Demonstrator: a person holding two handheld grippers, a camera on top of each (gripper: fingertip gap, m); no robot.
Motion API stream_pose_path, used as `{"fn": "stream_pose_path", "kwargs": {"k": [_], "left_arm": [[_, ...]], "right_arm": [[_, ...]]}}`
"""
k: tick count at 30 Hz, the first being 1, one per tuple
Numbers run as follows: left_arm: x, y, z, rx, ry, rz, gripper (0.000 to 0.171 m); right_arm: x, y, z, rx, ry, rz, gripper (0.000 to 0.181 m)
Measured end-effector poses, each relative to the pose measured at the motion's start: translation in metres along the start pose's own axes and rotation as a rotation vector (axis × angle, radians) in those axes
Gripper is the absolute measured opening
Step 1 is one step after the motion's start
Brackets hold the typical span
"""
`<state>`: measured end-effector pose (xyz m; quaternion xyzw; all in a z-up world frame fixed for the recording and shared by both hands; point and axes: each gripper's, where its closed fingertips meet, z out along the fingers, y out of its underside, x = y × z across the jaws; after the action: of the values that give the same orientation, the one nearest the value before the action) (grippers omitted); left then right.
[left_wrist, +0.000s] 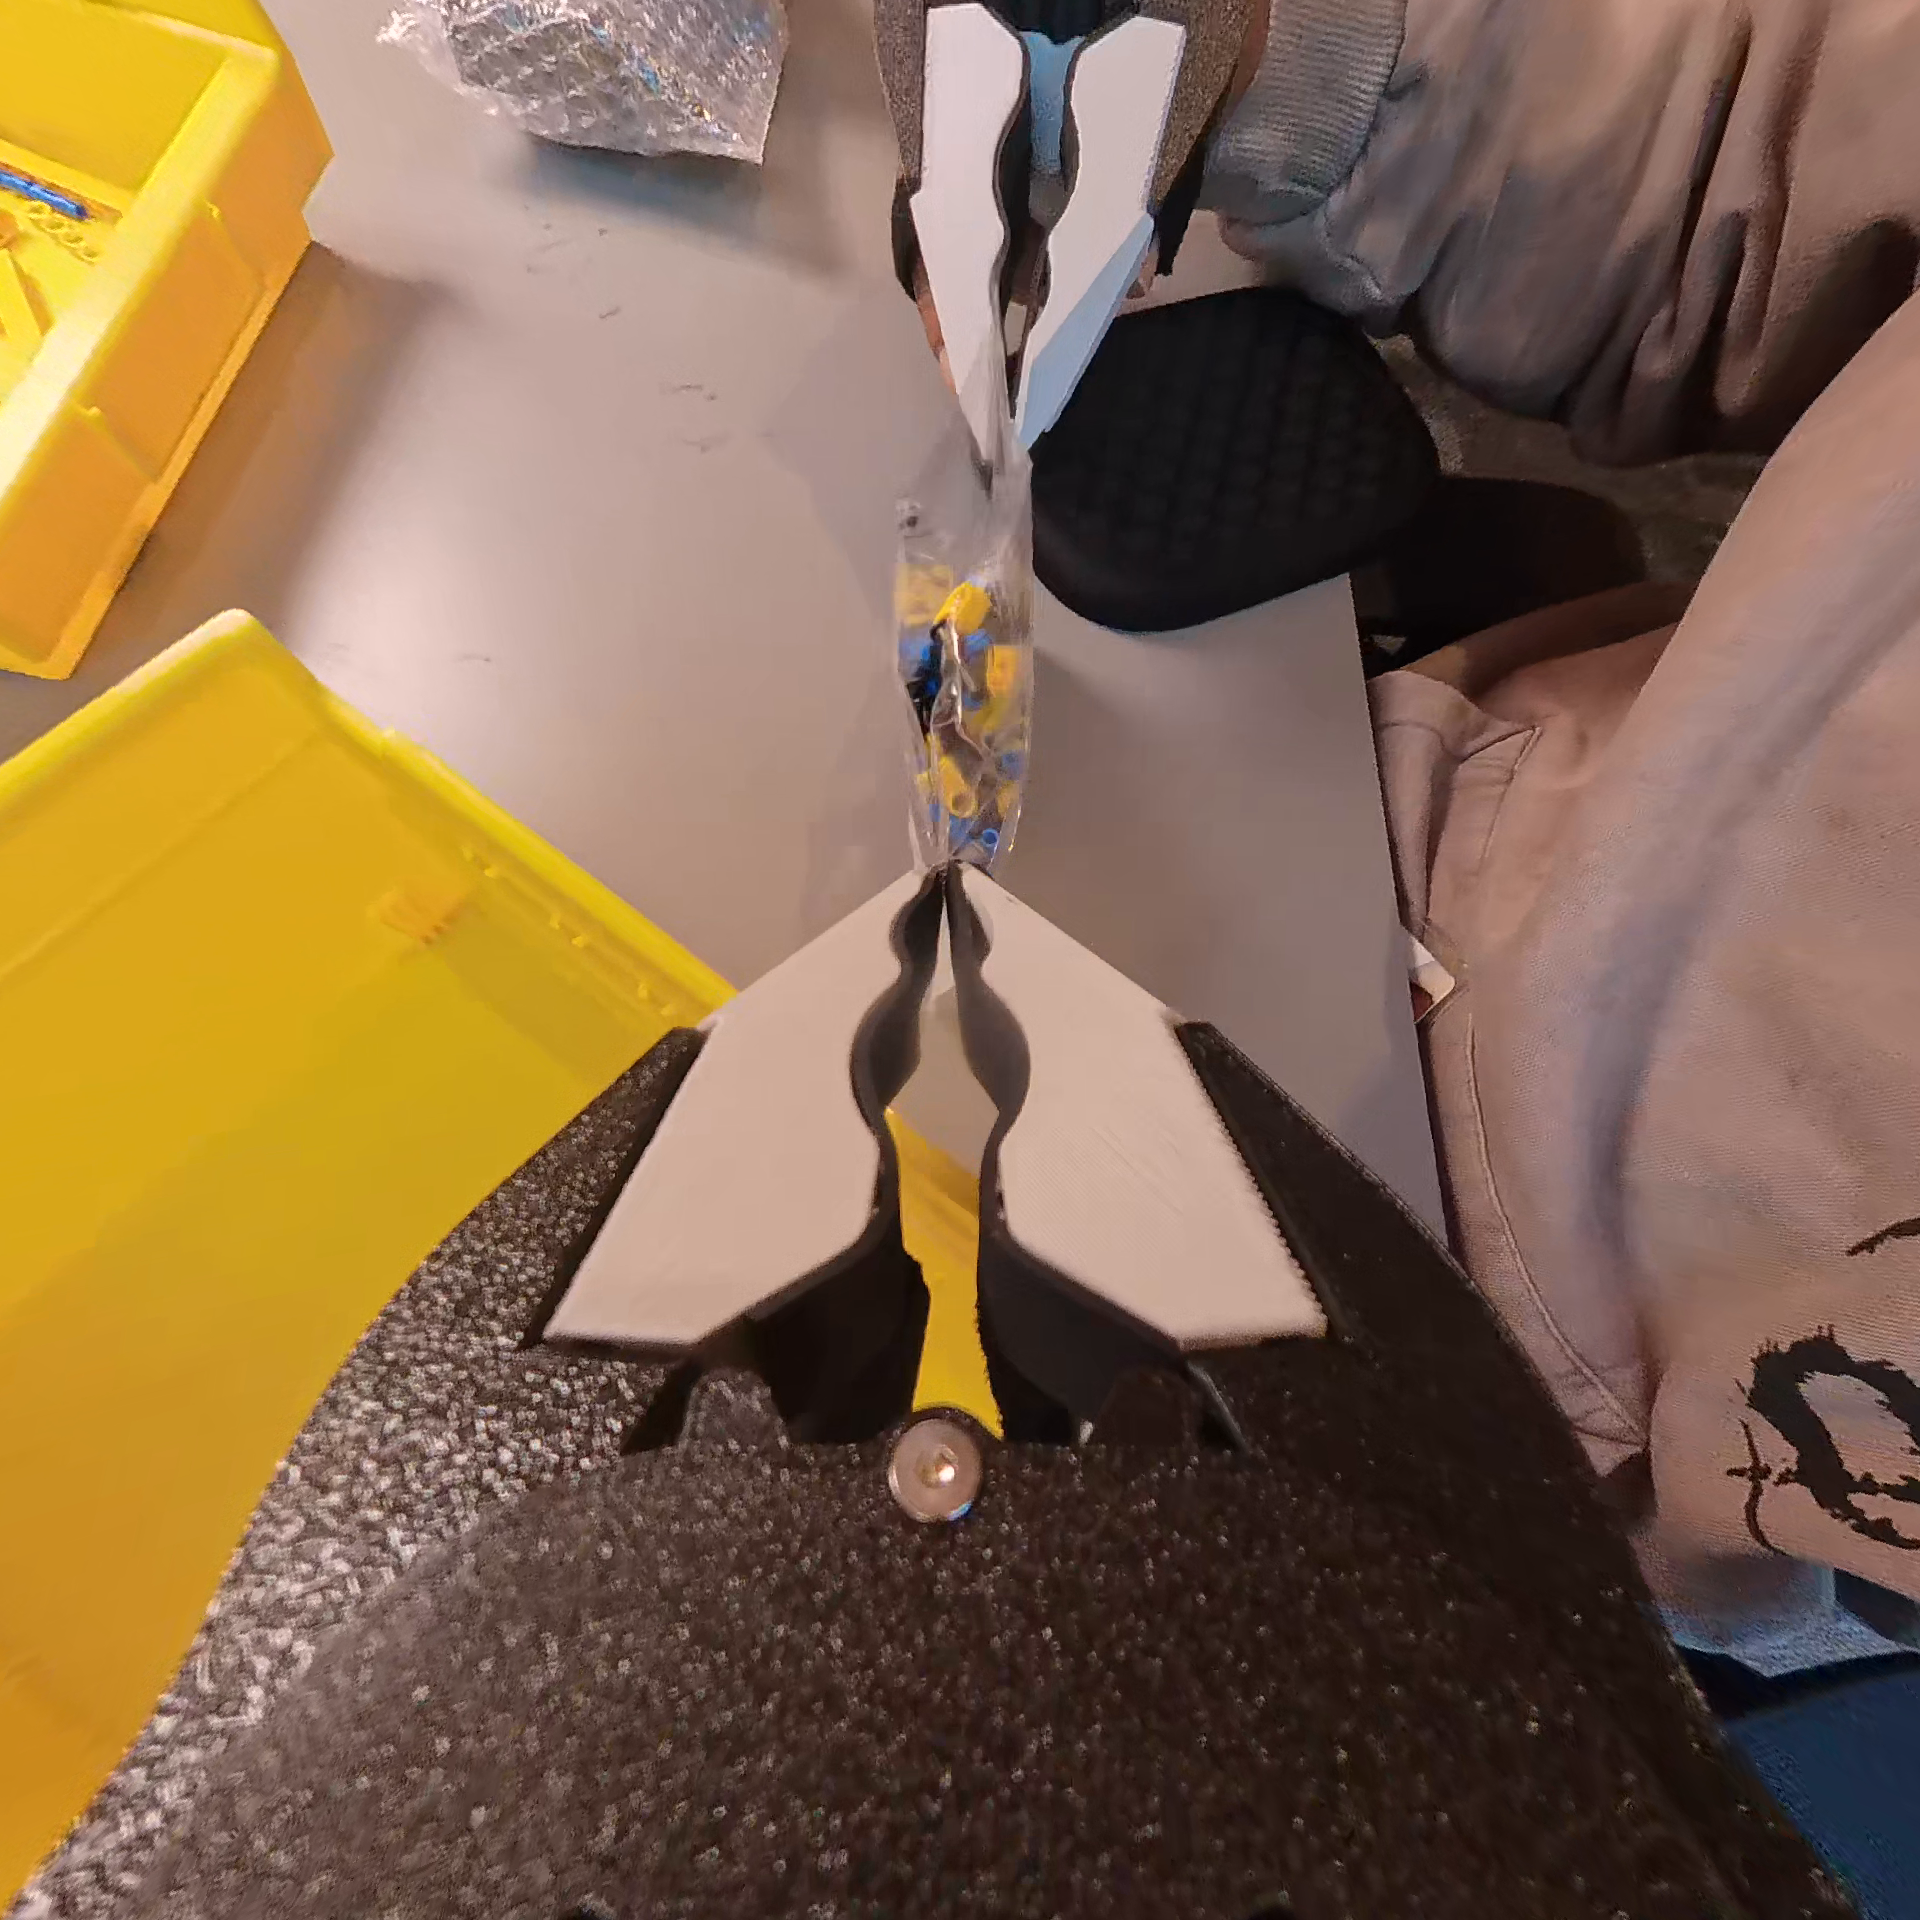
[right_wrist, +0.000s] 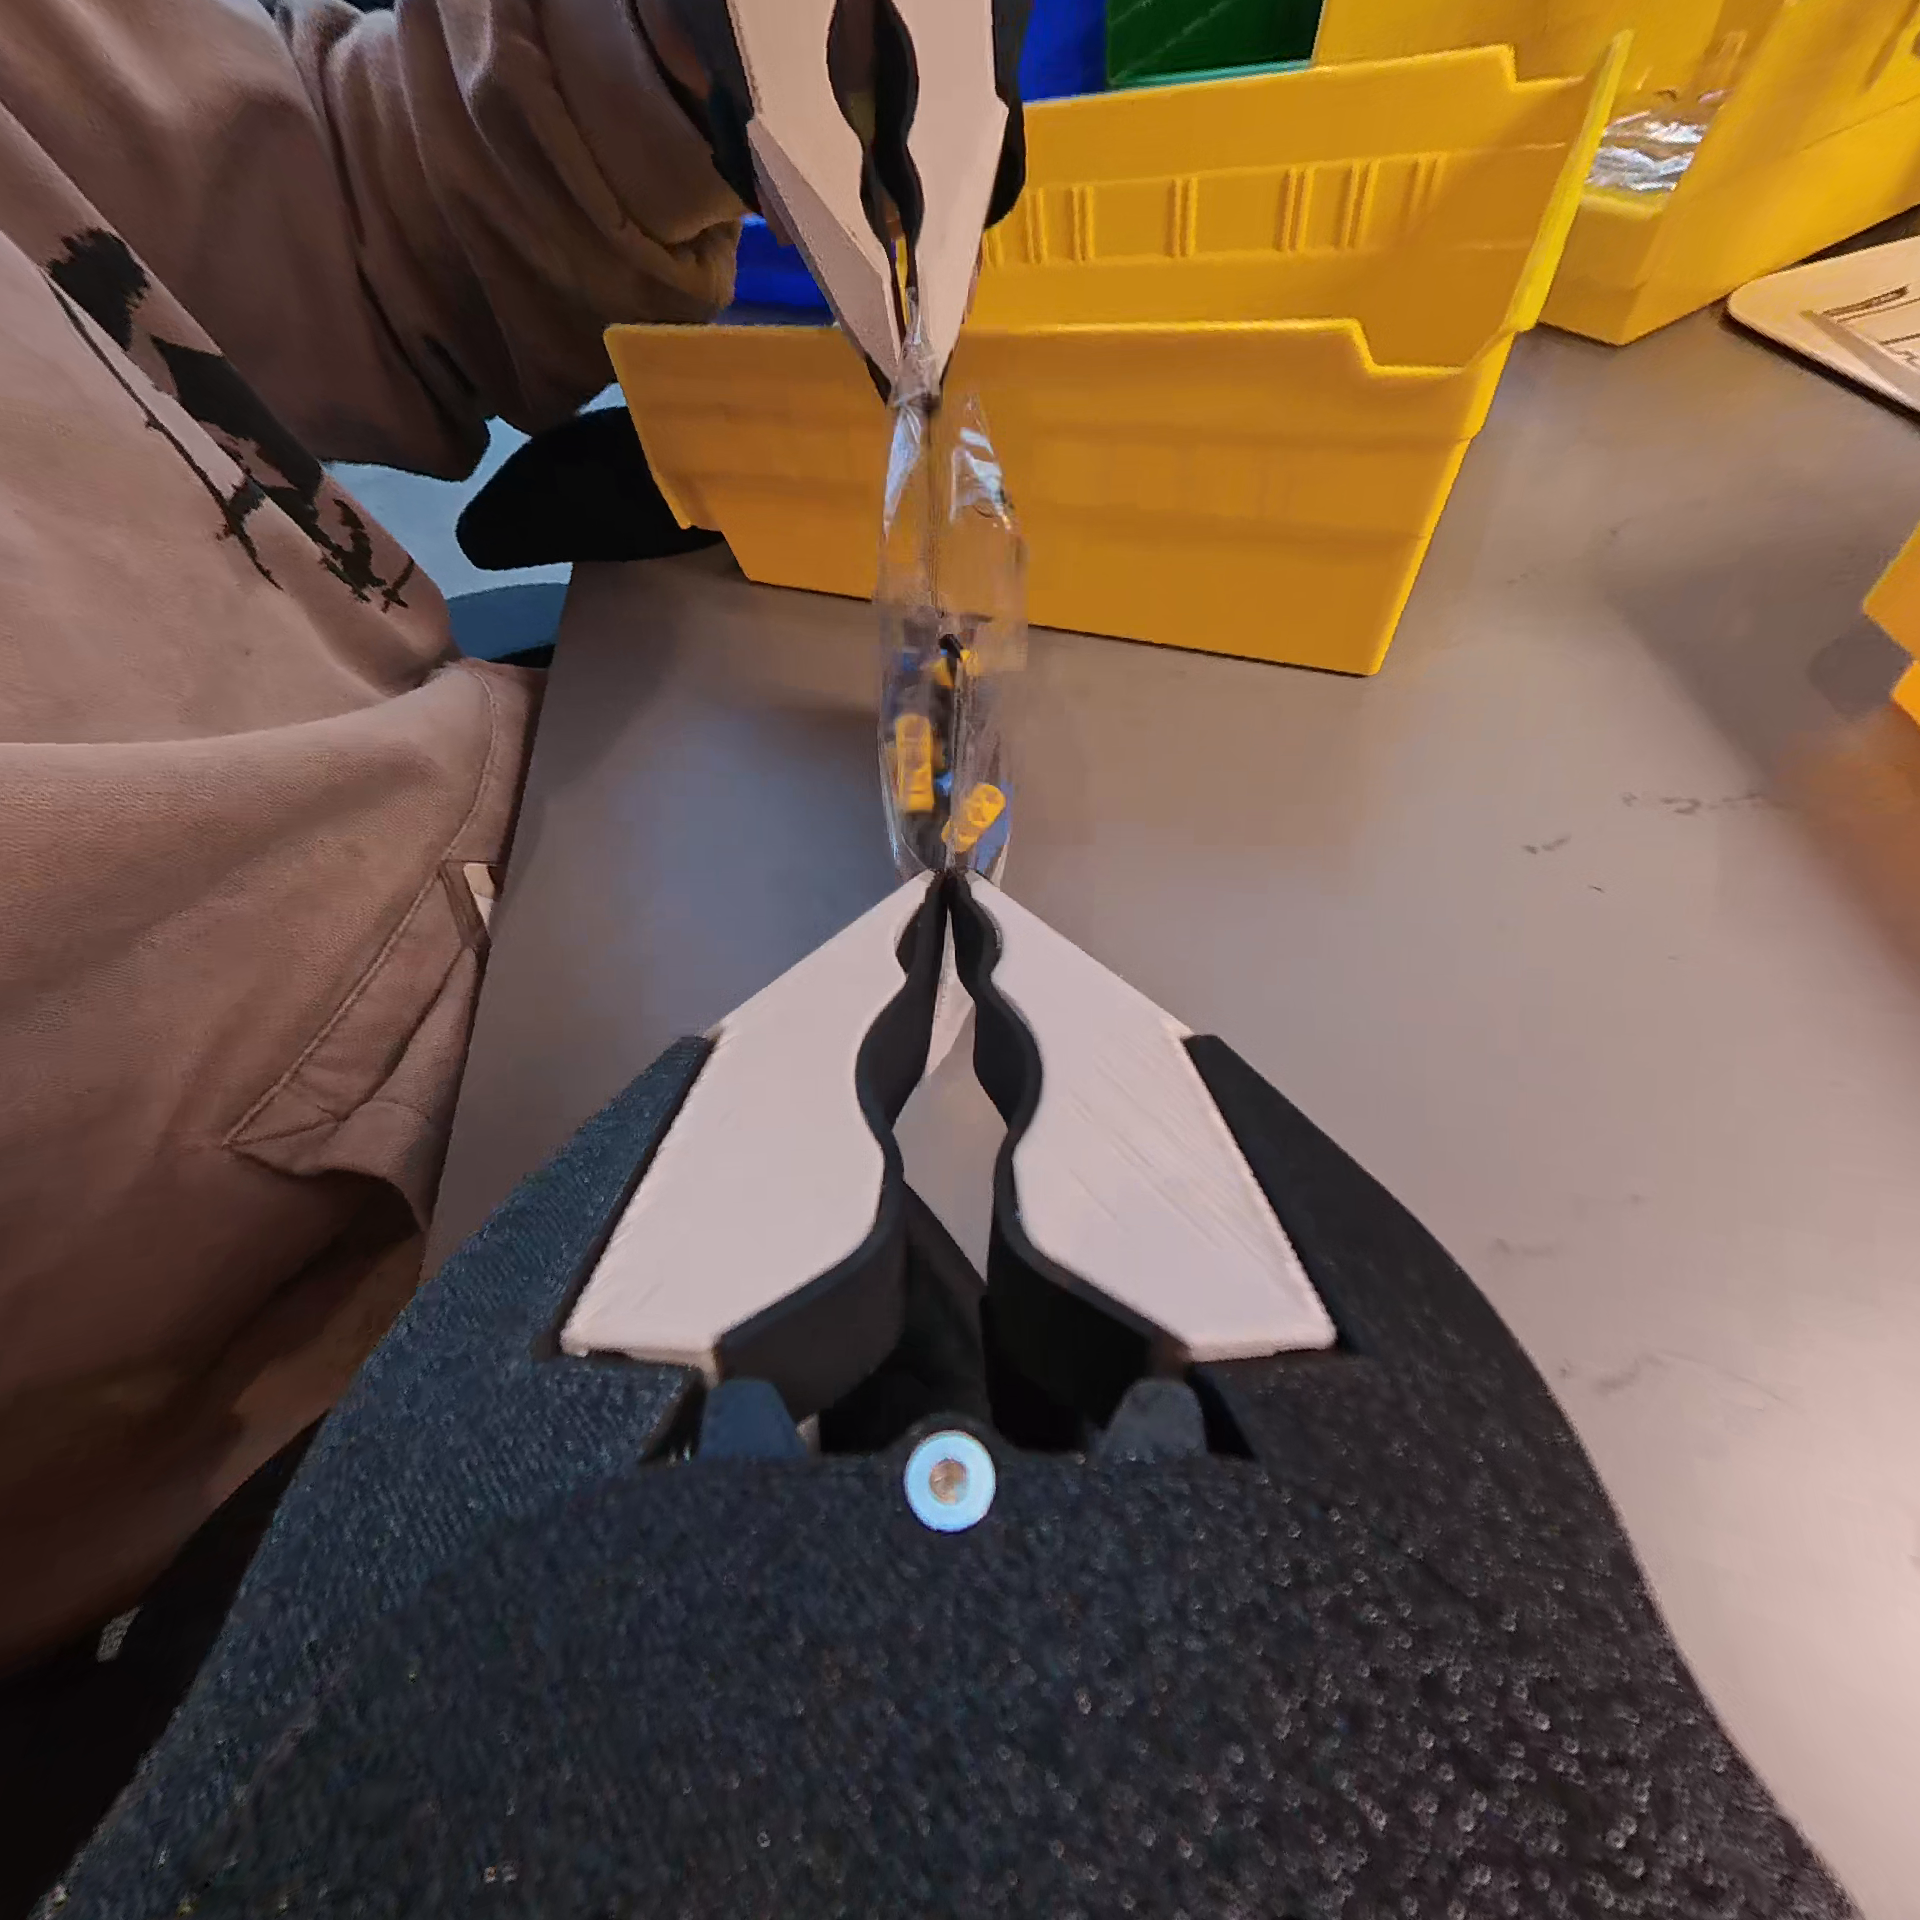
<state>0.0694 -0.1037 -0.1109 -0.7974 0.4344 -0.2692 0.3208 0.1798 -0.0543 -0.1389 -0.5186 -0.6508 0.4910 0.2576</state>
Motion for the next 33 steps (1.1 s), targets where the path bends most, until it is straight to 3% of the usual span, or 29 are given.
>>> {"fn": "stream_pose_path", "kwargs": {"k": [2,4,8,9,11,15,19,21,26,28,33], "left_arm": [[0.005,-0.003,0.002,0.015,0.014,0.025,0.0],[0.007,-0.003,0.003,0.01,0.004,0.052,0.0],[0.01,-0.002,0.002,0.014,-0.005,0.087,0.0],[0.01,-0.001,0.002,0.018,-0.009,0.089,0.0],[0.007,0.002,-0.002,0.016,-0.034,0.092,0.0],[0.014,0.002,-0.017,0.091,-0.021,0.042,0.0],[0.021,0.011,-0.012,0.068,-0.062,0.104,0.0],[0.025,0.013,-0.013,0.065,-0.074,0.118,0.0],[0.034,0.018,-0.019,0.087,-0.084,0.116,0.0],[0.035,0.021,-0.022,0.09,-0.089,0.113,0.0],[0.044,0.028,-0.036,0.155,-0.093,0.079,0.0]], "right_arm": [[-0.003,0.0,0.005,0.002,-0.015,-0.003,0.002],[-0.004,0.0,0.009,-0.013,-0.014,-0.01,0.02],[-0.003,-0.004,0.017,-0.023,-0.007,-0.038,0.026],[-0.002,-0.006,0.02,-0.018,-0.005,-0.04,0.025],[-0.003,-0.009,0.023,-0.015,-0.015,-0.055,0.0],[-0.016,-0.025,0.012,0.082,-0.092,-0.036,0.0],[-0.023,-0.01,0.026,-0.048,-0.094,-0.077,0.0],[-0.027,-0.004,0.036,-0.079,-0.098,-0.087,0.009],[-0.031,-0.018,0.044,-0.036,-0.075,-0.094,0.019],[-0.033,-0.021,0.051,-0.047,-0.055,-0.127,0.0],[-0.047,-0.037,0.038,0.058,-0.079,-0.115,0.0]]}}
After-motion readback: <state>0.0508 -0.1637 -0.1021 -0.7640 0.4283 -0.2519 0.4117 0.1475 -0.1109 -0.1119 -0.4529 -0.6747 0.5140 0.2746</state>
